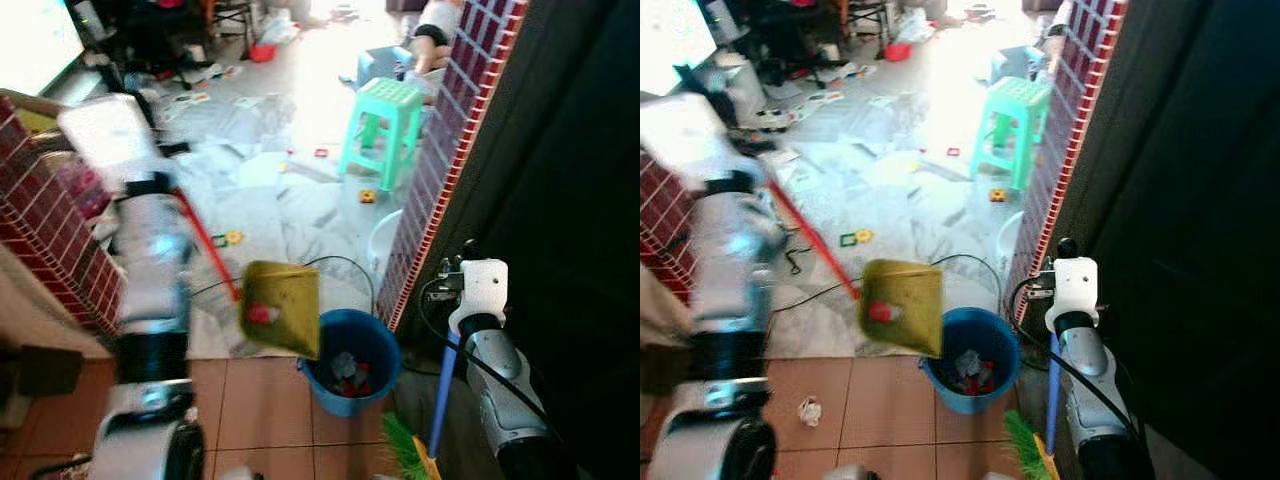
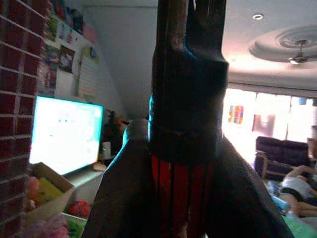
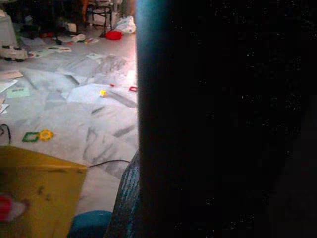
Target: Sweep floor
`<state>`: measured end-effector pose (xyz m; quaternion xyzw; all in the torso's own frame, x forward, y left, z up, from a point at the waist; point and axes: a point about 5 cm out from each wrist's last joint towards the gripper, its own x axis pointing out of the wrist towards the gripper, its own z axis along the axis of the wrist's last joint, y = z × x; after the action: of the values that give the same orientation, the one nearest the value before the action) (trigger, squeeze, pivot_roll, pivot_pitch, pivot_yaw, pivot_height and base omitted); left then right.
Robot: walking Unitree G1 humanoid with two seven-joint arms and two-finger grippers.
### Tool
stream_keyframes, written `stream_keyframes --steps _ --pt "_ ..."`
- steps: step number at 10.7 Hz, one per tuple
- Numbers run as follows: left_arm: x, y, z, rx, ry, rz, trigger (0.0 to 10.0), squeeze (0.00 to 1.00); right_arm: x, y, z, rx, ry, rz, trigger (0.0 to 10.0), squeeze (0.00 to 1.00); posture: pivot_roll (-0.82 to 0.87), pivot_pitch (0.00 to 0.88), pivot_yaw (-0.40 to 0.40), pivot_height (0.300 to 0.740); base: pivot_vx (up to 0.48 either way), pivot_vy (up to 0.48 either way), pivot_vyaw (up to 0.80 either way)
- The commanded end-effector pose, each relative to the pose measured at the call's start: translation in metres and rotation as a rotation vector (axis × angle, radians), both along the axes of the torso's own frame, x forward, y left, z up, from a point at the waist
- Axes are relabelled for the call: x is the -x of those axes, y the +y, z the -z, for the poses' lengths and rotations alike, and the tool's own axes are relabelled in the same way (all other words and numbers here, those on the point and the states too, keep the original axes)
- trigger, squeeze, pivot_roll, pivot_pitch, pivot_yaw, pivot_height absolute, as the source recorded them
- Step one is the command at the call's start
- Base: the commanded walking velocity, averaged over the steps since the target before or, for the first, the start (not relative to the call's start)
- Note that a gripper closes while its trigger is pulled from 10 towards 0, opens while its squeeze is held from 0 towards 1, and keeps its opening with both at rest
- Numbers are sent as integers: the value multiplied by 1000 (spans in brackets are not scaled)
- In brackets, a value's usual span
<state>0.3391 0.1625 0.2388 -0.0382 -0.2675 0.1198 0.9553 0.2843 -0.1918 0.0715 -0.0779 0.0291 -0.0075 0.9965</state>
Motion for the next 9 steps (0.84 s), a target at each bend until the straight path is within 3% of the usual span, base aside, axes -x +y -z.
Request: stream_keyframes --steps 1,4,6,7,8,9 --pt "0 -16 -20 -8 -101 44 10000 0 -3 -2 -11 30 -38 -11 10000 0 -166 0 14 740 0 0 0" --pt "-2 -55 2 -36 -77 162 10000 0 5 -6 -10 37 -39 3 10000 0 -200 0 35 740 0 0 0" --pt "7 -83 19 -155 -87 316 10000 0 6 -6 -9 37 -35 9 10000 0 -194 0 37 740 0 0 0" --pt "11 -102 31 -217 -63 468 10000 0 6 -5 -9 34 -35 7 10000 0 -189 0 37 740 0 0 0" --pt "20 -131 47 -294 2 700 10000 0 4 -2 -9 30 -34 4 10000 0 -177 0 36 740 0 0 0" --pt "31 -144 55 -403 -9 810 10000 0 4 0 -8 27 -33 -1 10000 0 -170 0 36 740 0 0 0"
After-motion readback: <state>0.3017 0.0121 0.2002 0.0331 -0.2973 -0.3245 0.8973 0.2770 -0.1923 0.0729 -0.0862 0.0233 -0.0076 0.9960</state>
